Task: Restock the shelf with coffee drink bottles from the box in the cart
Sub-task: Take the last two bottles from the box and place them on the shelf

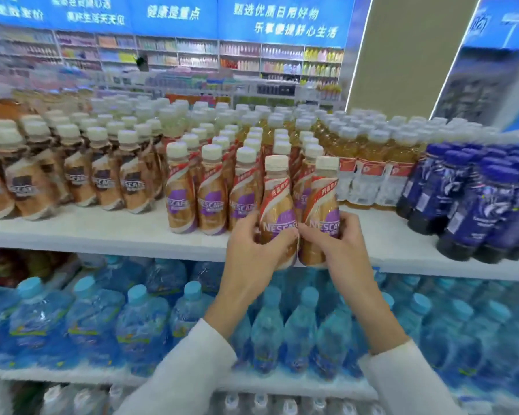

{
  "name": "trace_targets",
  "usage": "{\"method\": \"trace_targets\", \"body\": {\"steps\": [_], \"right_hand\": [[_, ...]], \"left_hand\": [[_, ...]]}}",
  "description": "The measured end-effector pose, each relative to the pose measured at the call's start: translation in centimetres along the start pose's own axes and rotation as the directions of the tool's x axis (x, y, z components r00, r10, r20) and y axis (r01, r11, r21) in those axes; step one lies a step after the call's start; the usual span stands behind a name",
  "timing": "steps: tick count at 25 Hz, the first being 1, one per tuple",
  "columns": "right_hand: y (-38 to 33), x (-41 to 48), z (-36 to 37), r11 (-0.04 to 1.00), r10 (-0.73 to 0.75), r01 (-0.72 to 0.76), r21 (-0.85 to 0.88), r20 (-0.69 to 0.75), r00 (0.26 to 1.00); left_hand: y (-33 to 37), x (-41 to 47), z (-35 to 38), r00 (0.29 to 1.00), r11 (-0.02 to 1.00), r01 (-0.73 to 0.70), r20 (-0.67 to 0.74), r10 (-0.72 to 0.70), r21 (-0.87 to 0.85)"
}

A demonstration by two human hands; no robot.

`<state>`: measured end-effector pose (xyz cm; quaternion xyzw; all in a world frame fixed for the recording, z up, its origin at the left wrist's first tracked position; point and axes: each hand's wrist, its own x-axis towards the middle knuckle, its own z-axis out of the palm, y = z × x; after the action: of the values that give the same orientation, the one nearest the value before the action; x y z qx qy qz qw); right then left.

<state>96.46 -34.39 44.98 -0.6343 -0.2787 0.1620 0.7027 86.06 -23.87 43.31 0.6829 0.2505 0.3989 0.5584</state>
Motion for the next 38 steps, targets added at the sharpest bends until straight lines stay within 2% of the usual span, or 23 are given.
{"method": "trace_targets", "body": {"steps": [2,5,10,13,18,23,26,30,38], "right_hand": [[0.0,1.8,-0.8,0.999,-0.025,0.024,-0.029,-0.02,0.999],[1.1,3.3,-1.5,0.999,-0.026,0.027,-0.046,0.039,0.999],[2.3,3.8,-1.6,0.997,-0.043,0.05,-0.054,0.127,0.991],[2.8,3.6,-2.8,0.99,-0.038,0.06,-0.131,0.166,0.985],[3.1,3.2,-3.9,0.977,-0.065,0.084,-0.198,0.105,0.992],[3.2,3.2,-1.8,0.906,-0.182,0.151,-0.395,-0.041,0.982],[3.6,3.0,-1.7,0.916,-0.168,0.141,-0.376,-0.039,0.985],[4.1,2.7,-1.8,0.933,-0.177,0.144,-0.33,-0.071,0.982],[4.1,4.5,-1.0,0.922,-0.16,0.158,-0.353,0.024,0.987]], "left_hand": [[-0.7,1.6,1.2,0.997,0.989,-0.074,0.012,0.073,0.125],[-1.5,2.3,2.0,0.992,0.973,-0.122,0.007,0.123,0.195],[-2.4,2.5,2.1,0.992,0.979,-0.126,0.012,0.126,0.157],[-2.6,1.3,2.1,0.994,0.986,-0.113,-0.003,0.114,0.119],[-3.4,0.7,2.5,0.977,0.969,-0.142,-0.131,0.17,0.201],[-3.8,1.1,2.4,0.965,0.968,-0.146,-0.184,0.185,0.205],[-4.4,1.0,2.7,0.932,0.932,-0.219,-0.222,0.288,0.29],[-4.9,0.6,3.4,0.915,0.918,-0.255,-0.231,0.331,0.304],[-5.6,2.5,4.5,0.902,0.913,-0.208,-0.292,0.318,0.351]]}}
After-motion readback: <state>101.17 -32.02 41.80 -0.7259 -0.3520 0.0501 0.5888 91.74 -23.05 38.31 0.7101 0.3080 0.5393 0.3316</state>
